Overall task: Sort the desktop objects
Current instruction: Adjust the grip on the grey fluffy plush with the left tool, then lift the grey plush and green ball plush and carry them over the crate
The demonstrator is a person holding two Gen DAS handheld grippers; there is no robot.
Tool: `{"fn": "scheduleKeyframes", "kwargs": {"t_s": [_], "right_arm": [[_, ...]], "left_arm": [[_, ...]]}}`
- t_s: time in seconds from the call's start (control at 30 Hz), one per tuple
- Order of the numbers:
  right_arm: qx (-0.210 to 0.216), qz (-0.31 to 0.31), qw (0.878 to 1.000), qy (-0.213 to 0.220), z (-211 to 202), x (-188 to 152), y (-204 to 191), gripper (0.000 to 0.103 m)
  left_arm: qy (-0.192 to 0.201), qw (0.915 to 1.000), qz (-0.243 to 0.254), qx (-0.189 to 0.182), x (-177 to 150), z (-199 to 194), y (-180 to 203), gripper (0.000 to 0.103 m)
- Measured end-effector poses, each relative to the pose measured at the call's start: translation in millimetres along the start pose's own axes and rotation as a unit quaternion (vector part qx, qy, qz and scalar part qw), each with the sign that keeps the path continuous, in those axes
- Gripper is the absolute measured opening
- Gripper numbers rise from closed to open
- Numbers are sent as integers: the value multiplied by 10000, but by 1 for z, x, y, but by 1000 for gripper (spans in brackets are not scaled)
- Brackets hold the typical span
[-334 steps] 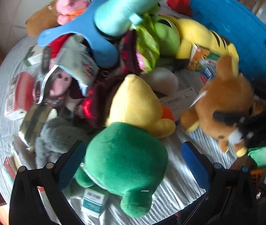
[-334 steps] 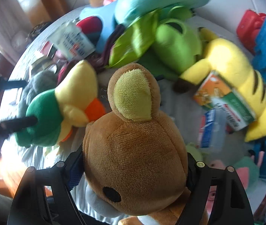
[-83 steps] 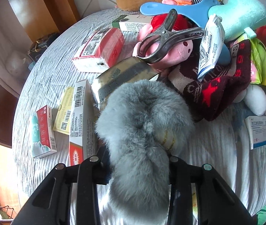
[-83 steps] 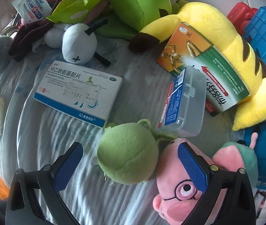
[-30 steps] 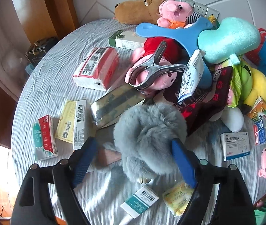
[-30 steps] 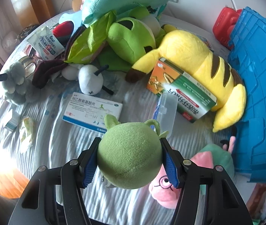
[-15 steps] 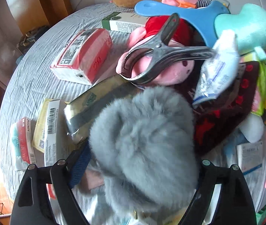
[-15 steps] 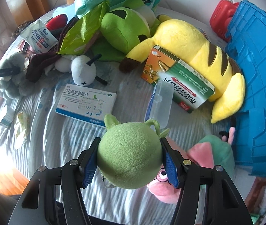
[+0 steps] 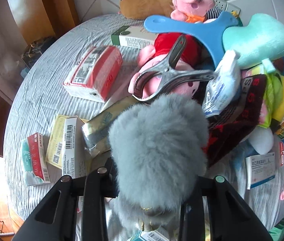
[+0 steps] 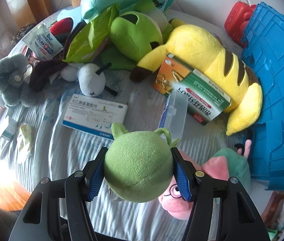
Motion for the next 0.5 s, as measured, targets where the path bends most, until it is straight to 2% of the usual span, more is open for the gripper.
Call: {"fn": "scheduleKeyframes", "kwargs": {"t_s": [0.27, 0.5], "right_arm": [[-65, -34, 9993, 370, -31, 7, -1, 60], [-60, -145, 9956, 924, -76, 18, 11, 60]], "left_arm": [[498, 9984, 239, -72, 3, -60, 18, 31], [1001, 9945, 306, -93, 7, -123, 47, 31]]}}
Point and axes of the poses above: each gripper's, at about its wrist camera, not at the fingertips, and z roughly the way its jaws point, y to its right, x to its top, the point moved 1 cm from there along z, roughly the way its jaws point, and after that the axes turned 12 degrees about -z, right-handed, at the moved point
